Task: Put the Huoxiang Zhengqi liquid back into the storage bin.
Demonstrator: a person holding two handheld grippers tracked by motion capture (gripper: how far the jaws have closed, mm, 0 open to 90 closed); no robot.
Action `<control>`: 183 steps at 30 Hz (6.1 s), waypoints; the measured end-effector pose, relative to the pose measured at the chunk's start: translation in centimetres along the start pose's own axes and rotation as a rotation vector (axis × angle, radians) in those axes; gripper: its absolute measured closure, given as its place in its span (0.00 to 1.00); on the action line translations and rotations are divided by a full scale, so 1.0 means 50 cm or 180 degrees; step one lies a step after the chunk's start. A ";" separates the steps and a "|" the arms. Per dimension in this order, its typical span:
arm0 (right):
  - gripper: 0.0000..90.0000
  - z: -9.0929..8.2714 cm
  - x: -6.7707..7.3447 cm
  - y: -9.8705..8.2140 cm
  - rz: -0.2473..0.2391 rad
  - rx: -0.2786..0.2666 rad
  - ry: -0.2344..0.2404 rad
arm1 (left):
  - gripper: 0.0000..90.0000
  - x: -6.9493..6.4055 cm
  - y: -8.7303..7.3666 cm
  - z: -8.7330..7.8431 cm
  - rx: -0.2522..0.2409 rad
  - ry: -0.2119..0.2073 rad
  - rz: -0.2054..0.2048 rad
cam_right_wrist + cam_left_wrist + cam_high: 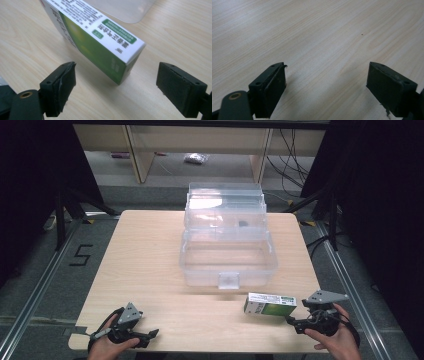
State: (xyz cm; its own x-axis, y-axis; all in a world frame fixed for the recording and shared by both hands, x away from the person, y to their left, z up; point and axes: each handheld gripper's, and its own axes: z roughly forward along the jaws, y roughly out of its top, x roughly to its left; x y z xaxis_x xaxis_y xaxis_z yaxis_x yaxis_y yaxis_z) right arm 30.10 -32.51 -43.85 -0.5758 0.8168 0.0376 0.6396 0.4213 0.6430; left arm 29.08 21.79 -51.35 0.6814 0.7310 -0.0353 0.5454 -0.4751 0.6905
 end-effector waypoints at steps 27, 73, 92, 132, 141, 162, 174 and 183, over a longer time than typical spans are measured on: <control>0.22 0.027 0.009 0.132 -0.1086 0.0598 0.0123 | 0.17 0.000 0.000 0.001 0.0010 0.0015 0.0007; 0.66 0.167 0.068 0.213 -0.2205 0.2006 0.0520 | 0.17 0.002 0.000 -0.002 0.0039 -0.0021 0.0059; 0.72 0.083 0.073 0.306 -0.2398 0.1911 0.0475 | 0.17 0.000 0.000 0.002 -0.0007 0.0007 -0.0010; 0.72 0.145 0.053 0.552 -0.2894 0.1778 0.0443 | 0.17 -0.002 -0.002 0.002 -0.0015 -0.0023 -0.0052; 0.72 0.213 0.031 0.538 -0.2883 0.1957 0.0514 | 0.17 0.000 -0.001 0.001 -0.0020 -0.0015 -0.0013; 0.71 0.297 0.003 0.479 -0.2781 0.2172 0.0593 | 0.17 0.002 0.000 -0.001 0.0010 -0.0033 0.0016; 0.69 0.307 -0.001 0.471 -0.2780 0.2262 0.0631 | 0.17 0.002 0.000 -0.001 0.0025 -0.0041 0.0037; 0.66 0.272 -0.007 0.484 -0.2708 0.2024 0.0677 | 0.17 -0.002 0.000 0.001 -0.0022 -0.0023 -0.0008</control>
State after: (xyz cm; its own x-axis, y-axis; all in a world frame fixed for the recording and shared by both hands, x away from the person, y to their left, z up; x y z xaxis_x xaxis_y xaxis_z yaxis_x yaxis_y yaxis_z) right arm 52.70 -17.24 -38.70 -0.9930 0.1008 -0.0621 0.1004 0.9949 0.0088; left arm 29.05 21.70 -51.40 0.6836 0.7287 -0.0423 0.5437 -0.4697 0.6955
